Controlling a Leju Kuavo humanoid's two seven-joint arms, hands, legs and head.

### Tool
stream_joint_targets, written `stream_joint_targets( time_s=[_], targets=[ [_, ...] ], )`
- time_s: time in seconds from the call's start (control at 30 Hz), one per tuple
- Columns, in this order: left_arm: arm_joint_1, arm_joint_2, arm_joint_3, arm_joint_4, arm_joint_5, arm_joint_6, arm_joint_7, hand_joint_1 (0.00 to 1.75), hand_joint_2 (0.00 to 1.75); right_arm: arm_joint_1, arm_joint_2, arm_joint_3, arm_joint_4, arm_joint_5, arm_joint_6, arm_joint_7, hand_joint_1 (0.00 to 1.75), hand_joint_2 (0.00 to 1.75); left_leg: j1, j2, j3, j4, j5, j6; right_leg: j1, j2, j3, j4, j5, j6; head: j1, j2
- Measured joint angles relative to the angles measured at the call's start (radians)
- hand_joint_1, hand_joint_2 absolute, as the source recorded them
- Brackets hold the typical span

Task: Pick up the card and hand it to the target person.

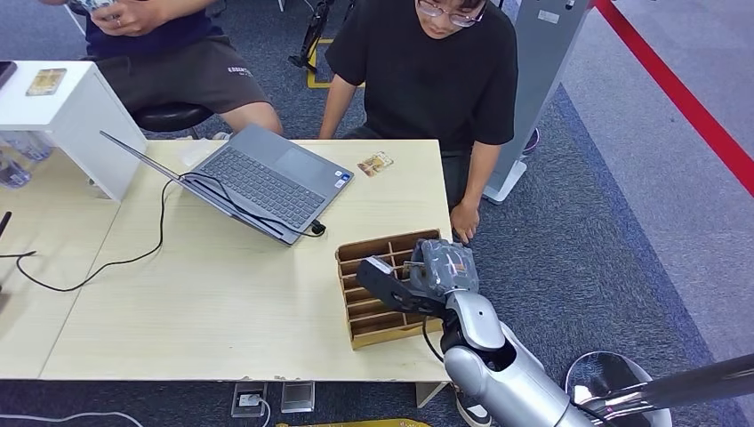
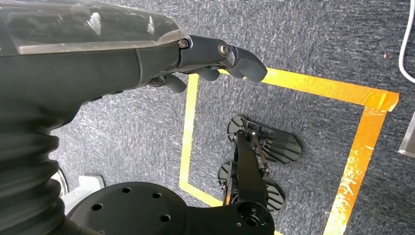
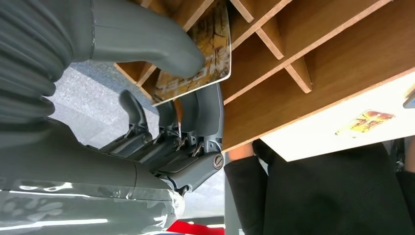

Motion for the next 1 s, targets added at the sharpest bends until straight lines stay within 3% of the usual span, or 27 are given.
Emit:
stream_joint_targets(
  time_s=[0.1,1.0],
  targets=[
    [0.0,0.0,0.0,0.0,0.0,0.0,0.0,0.0,1.75,0.0,0.0,0.0,0.0,-0.005,0.0,0.001,1.6,1.75,0.0,0.0,0.001,0.0,0.0,0.0,0.0,0.0,0.001,0.0,0.0,0.0,0.0,0.0],
    [0.001,0.0,0.0,0.0,0.016,-0.007,-0.014,0.0,1.75,0.008,0.0,-0.012,-0.002,0.03,-0.031,-0.008,1.55,1.75,0.0,0.0,0.002,0.0,0.0,0.0,0.0,0.0,0.002,0.0,0.0,0.0,0.0,0.0]
  ],
)
